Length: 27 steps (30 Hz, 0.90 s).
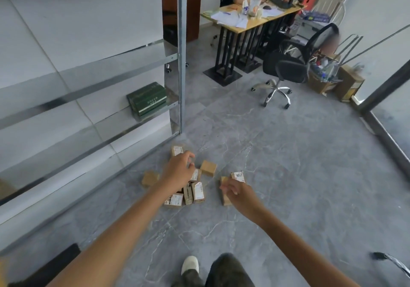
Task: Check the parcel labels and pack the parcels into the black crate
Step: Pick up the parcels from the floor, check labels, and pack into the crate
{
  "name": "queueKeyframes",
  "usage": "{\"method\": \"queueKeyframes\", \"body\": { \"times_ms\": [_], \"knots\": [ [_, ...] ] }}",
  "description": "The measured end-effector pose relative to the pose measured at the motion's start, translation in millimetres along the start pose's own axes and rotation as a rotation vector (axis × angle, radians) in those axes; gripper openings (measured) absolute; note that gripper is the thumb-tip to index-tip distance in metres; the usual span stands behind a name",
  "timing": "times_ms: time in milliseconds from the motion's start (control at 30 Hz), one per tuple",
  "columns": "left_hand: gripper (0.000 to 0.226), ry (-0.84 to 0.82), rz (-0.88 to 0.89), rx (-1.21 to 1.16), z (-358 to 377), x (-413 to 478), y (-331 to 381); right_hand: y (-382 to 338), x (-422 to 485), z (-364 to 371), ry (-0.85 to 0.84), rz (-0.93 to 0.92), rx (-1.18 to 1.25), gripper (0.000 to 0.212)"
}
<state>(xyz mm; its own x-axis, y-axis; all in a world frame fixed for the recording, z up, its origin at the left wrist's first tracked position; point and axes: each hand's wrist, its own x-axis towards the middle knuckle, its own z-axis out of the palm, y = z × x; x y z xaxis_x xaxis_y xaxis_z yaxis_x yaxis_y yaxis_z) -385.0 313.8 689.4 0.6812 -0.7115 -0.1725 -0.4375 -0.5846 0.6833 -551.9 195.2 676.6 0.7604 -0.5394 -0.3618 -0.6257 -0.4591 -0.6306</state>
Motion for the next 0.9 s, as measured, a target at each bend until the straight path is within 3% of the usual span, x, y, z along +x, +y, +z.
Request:
{"method": "queueKeyframes", "body": {
  "times_ms": [200,533,700,900],
  "knots": [
    [0.028,-0.141,-0.141,-0.03,22,93,-31,18,111,-11,-0.118,0.058,-0.009,0.029],
    [0.023,-0.335,-0.583,-0.128,99,222,-102,68,301,8,-0.337,0.343,0.026,0.029],
    [0.022,-0.384,-0.736,-0.186,148,264,-164,120,364,58,-0.404,0.509,0.067,0.025],
    [0.025,-0.438,-0.87,-0.24,271,322,-289,217,441,186,-0.45,0.635,0.071,0.029]
  ]
}}
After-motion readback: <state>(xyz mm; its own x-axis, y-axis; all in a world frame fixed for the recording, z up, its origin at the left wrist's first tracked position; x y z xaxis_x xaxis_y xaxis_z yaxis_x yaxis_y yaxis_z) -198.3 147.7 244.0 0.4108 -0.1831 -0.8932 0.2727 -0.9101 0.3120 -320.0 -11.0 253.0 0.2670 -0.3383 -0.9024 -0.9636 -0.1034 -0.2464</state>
